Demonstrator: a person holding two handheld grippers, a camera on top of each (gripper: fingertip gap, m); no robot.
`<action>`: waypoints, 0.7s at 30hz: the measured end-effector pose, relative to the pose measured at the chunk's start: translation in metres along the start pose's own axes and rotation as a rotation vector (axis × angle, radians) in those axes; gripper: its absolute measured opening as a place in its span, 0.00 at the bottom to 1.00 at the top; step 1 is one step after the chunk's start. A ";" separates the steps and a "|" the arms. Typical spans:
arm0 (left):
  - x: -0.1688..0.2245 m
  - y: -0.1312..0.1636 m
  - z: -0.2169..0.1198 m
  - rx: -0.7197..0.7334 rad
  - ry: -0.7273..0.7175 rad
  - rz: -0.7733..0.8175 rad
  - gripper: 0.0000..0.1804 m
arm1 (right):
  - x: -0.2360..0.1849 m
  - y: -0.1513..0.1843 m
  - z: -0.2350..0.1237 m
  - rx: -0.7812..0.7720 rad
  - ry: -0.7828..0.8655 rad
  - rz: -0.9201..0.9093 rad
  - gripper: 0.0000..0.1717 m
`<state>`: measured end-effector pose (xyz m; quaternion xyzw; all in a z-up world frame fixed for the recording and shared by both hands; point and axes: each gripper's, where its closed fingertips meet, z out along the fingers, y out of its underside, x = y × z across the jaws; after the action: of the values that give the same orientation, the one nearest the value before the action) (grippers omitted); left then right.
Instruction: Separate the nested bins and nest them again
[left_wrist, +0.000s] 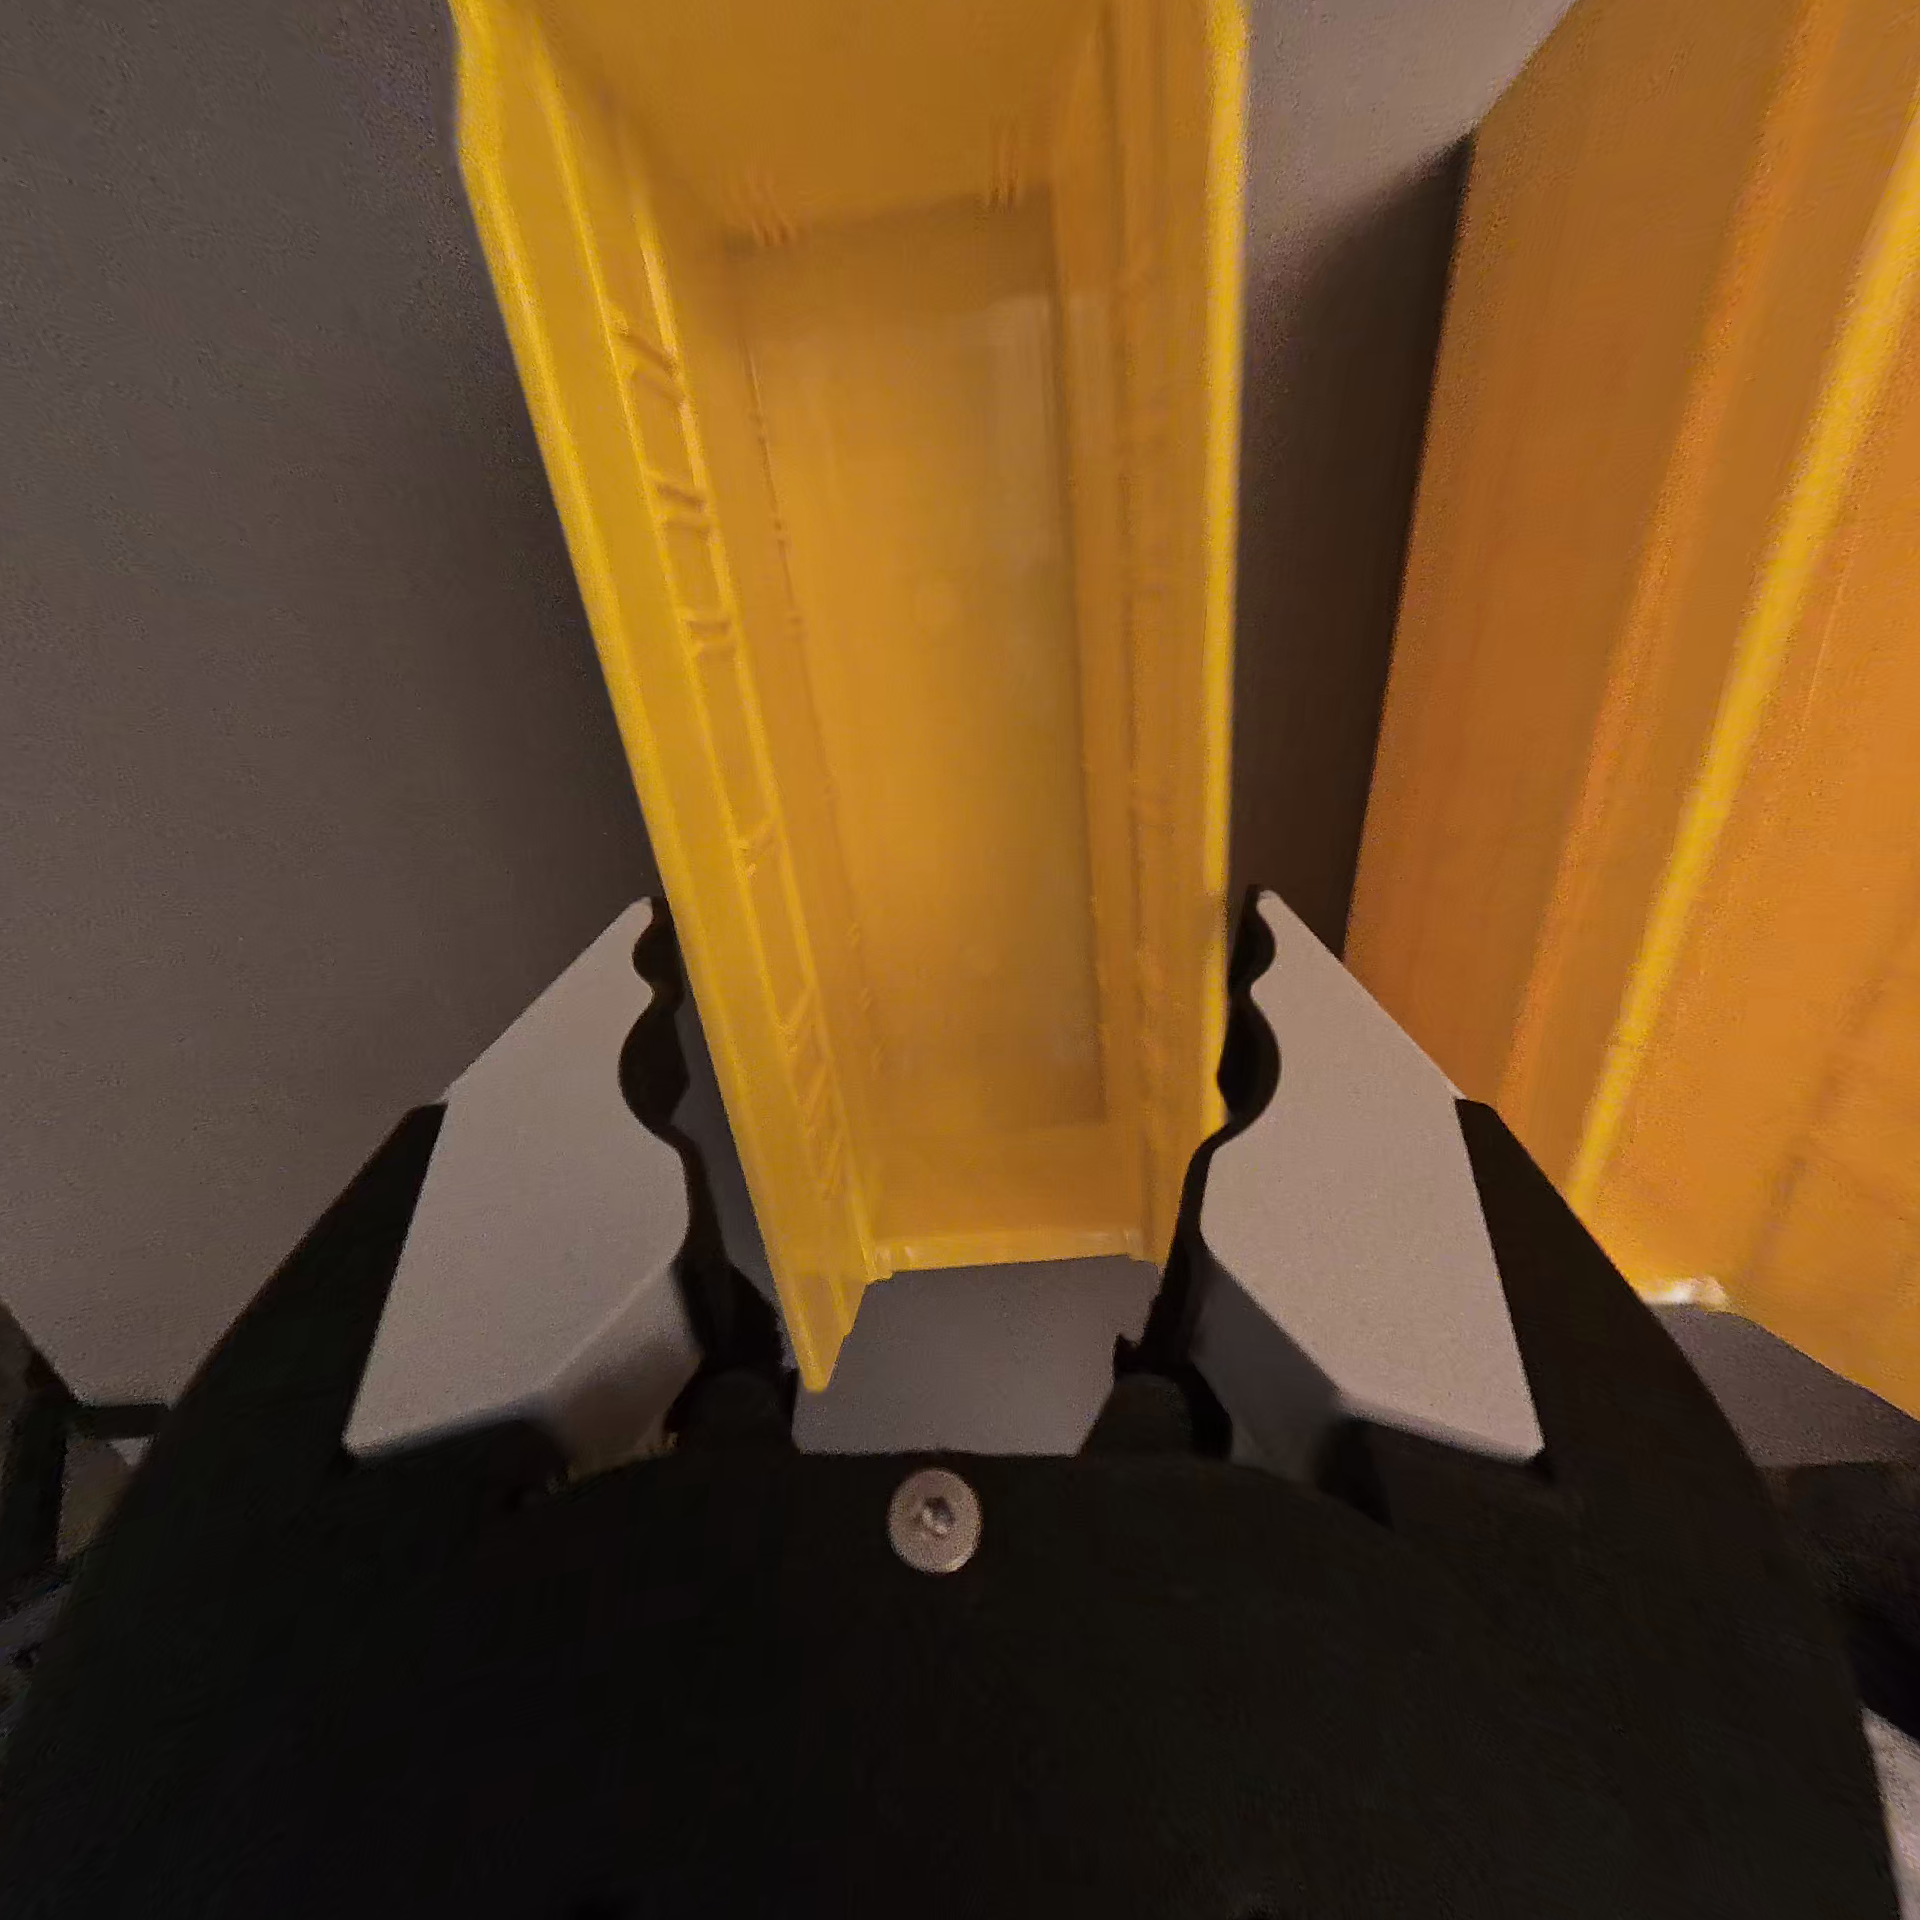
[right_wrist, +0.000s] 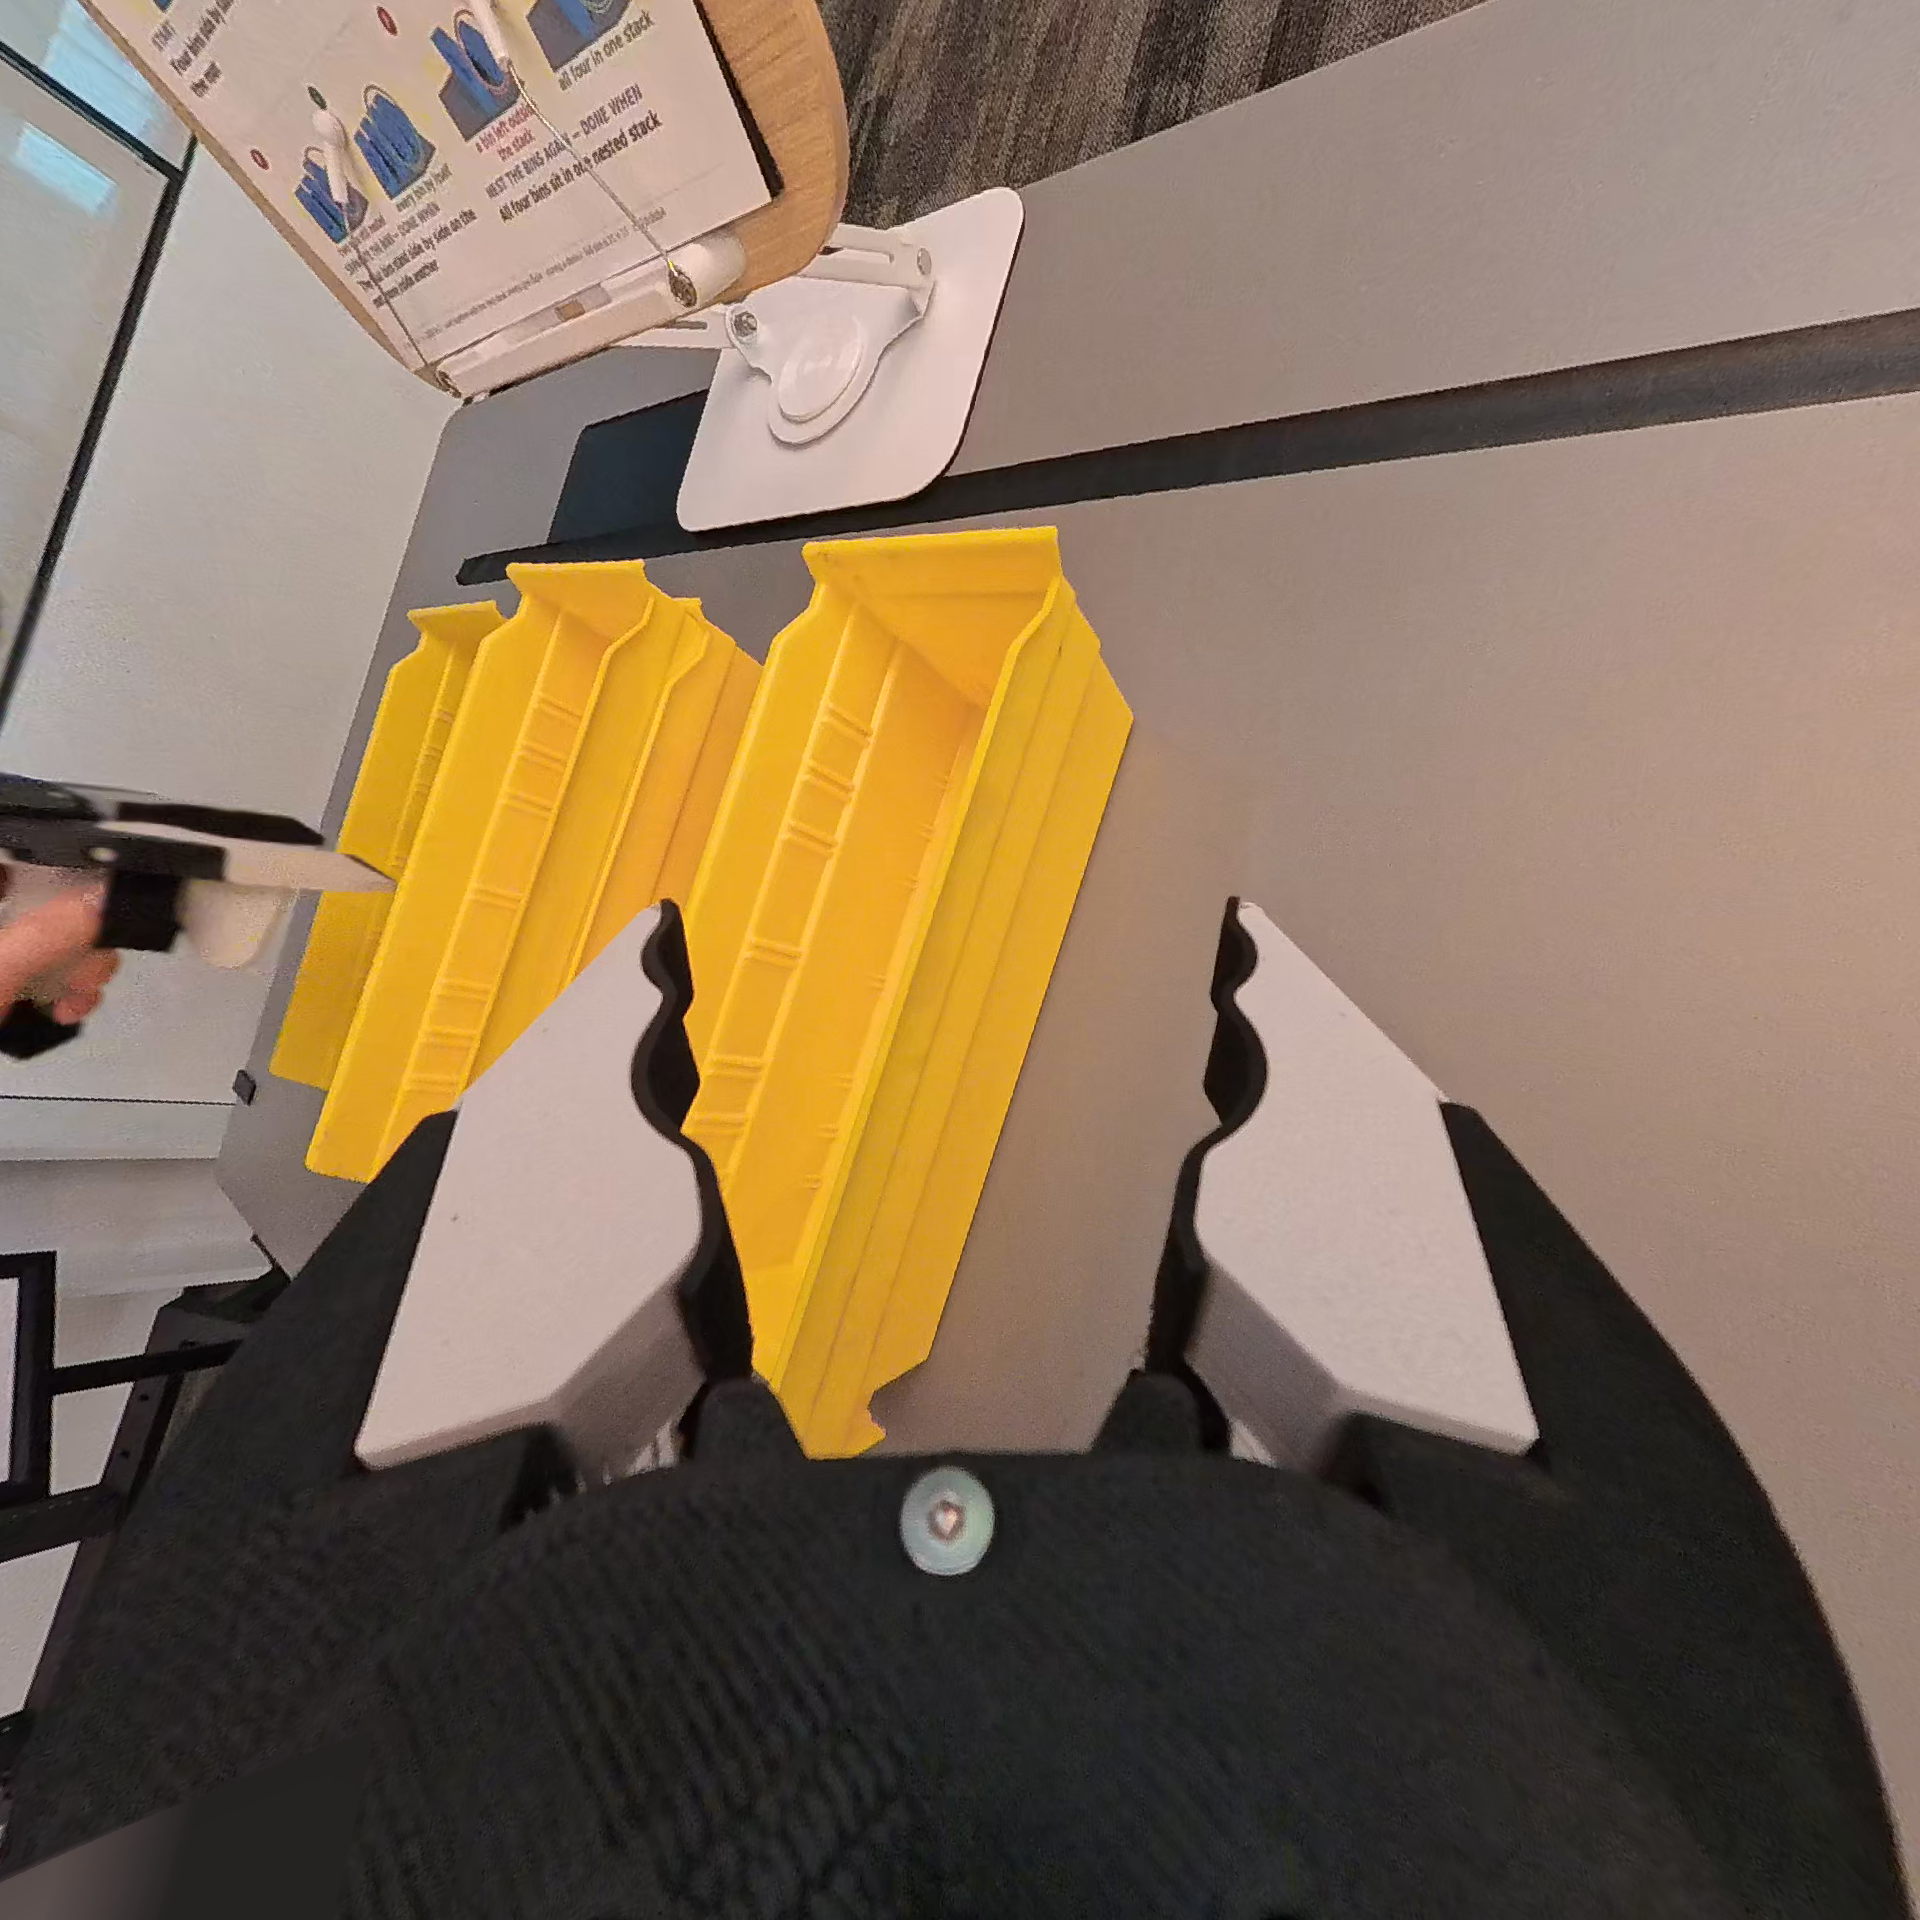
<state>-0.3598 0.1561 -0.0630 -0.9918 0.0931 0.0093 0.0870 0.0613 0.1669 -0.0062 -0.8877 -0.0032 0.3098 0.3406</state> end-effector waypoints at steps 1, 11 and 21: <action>0.003 -0.006 -0.012 0.026 0.002 0.009 0.58 | 0.000 0.000 0.001 -0.001 0.001 0.000 0.59; 0.117 -0.029 -0.054 0.089 0.172 0.062 0.70 | -0.002 0.002 -0.002 -0.003 -0.013 -0.001 0.59; 0.153 -0.019 -0.011 -0.011 0.096 0.059 0.75 | -0.010 0.004 0.002 -0.021 -0.039 -0.012 0.59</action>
<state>-0.2061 0.1449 -0.0542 -0.9884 0.1264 -0.0352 0.0769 0.0514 0.1628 -0.0043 -0.8849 -0.0182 0.3249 0.3332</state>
